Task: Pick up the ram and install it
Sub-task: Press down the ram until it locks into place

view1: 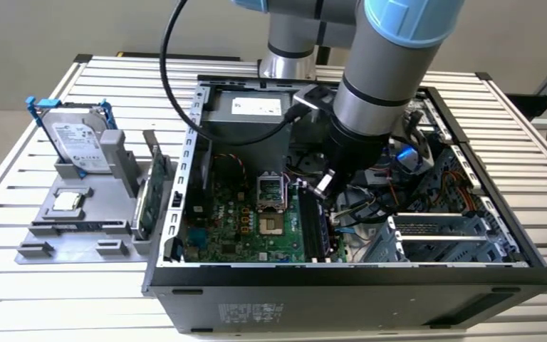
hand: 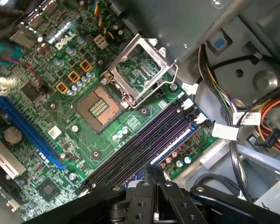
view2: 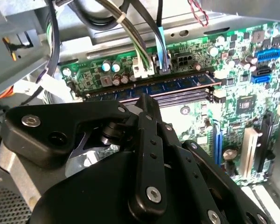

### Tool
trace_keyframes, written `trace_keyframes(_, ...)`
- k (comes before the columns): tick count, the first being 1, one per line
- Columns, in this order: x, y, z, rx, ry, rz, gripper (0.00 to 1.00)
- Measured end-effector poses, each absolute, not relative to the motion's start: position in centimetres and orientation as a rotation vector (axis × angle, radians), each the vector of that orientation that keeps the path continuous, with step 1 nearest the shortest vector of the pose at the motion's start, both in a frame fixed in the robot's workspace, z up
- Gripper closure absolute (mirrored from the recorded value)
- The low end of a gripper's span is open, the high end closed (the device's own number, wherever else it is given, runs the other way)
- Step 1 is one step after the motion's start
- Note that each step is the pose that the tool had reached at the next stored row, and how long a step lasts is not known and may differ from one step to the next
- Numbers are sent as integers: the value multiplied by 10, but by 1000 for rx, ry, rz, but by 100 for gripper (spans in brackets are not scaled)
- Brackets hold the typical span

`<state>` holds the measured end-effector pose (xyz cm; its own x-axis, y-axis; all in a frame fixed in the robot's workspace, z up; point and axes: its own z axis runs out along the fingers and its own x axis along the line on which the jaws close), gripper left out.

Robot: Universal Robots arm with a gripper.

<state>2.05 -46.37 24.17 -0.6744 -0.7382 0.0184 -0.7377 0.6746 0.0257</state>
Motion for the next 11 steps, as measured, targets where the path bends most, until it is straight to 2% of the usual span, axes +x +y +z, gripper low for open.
trace_keyframes(11,20,-464,242,1472,-2743,-22,100)
